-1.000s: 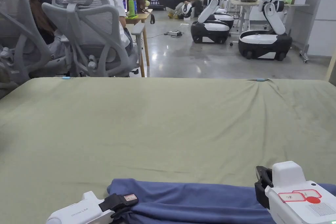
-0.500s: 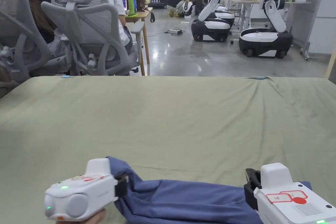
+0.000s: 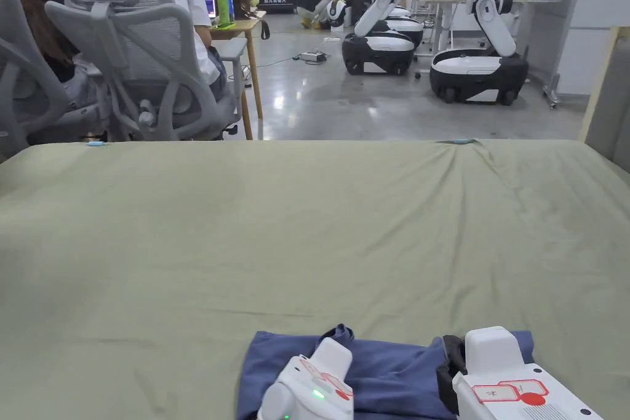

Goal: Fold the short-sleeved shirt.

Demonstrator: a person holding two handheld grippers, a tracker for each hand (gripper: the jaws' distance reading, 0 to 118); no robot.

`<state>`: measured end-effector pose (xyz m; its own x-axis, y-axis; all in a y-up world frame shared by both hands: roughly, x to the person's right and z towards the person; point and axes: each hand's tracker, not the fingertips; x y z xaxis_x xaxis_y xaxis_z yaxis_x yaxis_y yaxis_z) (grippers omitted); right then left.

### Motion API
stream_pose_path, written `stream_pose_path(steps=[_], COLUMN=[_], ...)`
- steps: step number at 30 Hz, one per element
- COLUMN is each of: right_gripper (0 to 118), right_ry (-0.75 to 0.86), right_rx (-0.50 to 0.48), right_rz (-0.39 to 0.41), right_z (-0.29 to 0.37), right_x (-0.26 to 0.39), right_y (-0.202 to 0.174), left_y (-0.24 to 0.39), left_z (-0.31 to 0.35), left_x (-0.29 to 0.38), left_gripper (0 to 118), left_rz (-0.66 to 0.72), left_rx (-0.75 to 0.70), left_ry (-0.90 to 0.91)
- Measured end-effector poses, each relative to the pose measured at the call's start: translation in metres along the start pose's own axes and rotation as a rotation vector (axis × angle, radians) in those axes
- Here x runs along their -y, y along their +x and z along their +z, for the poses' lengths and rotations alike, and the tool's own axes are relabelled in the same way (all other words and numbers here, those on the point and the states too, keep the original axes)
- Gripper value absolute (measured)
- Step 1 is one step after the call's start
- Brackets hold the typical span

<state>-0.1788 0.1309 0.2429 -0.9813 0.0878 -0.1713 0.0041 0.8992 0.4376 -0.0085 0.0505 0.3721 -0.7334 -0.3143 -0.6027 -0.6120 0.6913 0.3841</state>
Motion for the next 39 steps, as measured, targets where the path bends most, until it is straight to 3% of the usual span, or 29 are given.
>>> stream_pose_path(steps=[1, 4, 9, 10, 11, 12, 13, 14, 22, 28, 36, 39], right_gripper=[0, 0, 0, 0, 0, 0, 0, 0, 0, 0, 0, 0], right_ry=[-0.001, 0.001, 0.018, 0.019, 0.020, 0.020, 0.019, 0.018, 0.002, -0.003, 0.002, 0.009], right_rx=[-0.002, -0.009, -0.018, -0.020, -0.022, -0.023, -0.024, -0.025, -0.009, 0.007, 0.003, -0.005], right_rz=[-0.002, -0.010, -0.026, -0.031, -0.034, -0.034, -0.035, -0.037, -0.054, -0.062, -0.059, -0.060], right_z=[0.000, 0.001, 0.005, 0.005, 0.005, 0.005, 0.005, 0.005, 0.005, 0.007, 0.010, 0.009], right_x=[0.001, 0.000, -0.003, -0.003, -0.003, -0.003, -0.003, -0.003, 0.003, 0.006, 0.003, 0.000], right_y=[0.001, 0.003, 0.004, 0.003, 0.003, 0.003, 0.003, 0.002, 0.012, 0.020, 0.017, 0.012], left_y=[-0.010, -0.047, -0.099, -0.105, -0.108, -0.110, -0.104, -0.099, -0.040, -0.013, -0.067, -0.114], left_z=[0.005, 0.024, 0.048, 0.043, 0.037, 0.029, 0.019, 0.013, -0.017, -0.020, 0.030, 0.036], left_x=[-0.002, -0.005, 0.007, 0.011, 0.014, 0.016, 0.017, 0.019, 0.010, -0.006, -0.002, 0.028], left_gripper=[99, 105, 101, 97, 85, 64, 25, 6, 0, 0, 0, 0], left_rz=[0.064, 0.335, 0.755, 0.815, 0.840, 0.846, 0.843, 0.834, 0.820, 0.748, 0.706, 0.813], left_rx=[0.035, 0.193, 0.276, 0.258, 0.275, 0.310, 0.337, 0.351, 0.515, 0.500, 0.400, 0.340], left_ry=[0.015, 0.087, 0.195, 0.181, 0.147, 0.118, 0.085, 0.067, 0.043, 0.022, 0.140, 0.132])
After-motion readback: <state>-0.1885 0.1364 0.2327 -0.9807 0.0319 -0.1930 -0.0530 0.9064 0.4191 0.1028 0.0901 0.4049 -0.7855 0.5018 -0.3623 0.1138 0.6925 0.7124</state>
